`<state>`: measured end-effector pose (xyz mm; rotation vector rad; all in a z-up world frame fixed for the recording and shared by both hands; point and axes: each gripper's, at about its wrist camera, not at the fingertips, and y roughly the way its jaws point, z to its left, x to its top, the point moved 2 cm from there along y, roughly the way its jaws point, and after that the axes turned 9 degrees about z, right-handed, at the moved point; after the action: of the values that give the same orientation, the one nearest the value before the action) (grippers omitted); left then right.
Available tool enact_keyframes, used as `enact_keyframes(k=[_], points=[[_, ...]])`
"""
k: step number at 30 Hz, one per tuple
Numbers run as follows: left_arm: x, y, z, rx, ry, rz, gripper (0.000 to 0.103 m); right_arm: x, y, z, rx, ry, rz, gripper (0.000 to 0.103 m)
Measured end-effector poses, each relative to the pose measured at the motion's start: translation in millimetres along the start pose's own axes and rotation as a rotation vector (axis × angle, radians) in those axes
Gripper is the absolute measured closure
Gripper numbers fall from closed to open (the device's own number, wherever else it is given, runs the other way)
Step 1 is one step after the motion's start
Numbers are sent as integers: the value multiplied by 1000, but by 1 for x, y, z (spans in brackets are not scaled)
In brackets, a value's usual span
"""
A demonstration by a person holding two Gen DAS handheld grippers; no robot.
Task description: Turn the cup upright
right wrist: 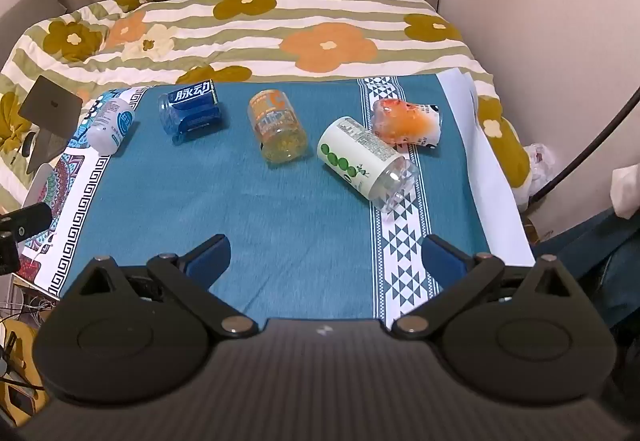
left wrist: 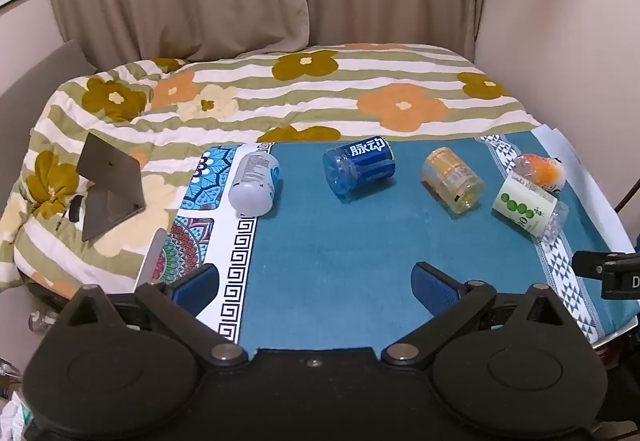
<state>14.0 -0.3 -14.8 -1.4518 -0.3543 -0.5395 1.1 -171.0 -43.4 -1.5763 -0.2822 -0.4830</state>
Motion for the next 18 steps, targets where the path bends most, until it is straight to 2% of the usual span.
enact_keyframes(k=[8, 18], points=[[-5, -7, -2, 9, 1, -33, 0, -1, 0, 3, -3, 0, -2, 0], [3, -3, 4, 1, 2, -21, 0, -1, 0, 5, -1, -2, -2, 0]])
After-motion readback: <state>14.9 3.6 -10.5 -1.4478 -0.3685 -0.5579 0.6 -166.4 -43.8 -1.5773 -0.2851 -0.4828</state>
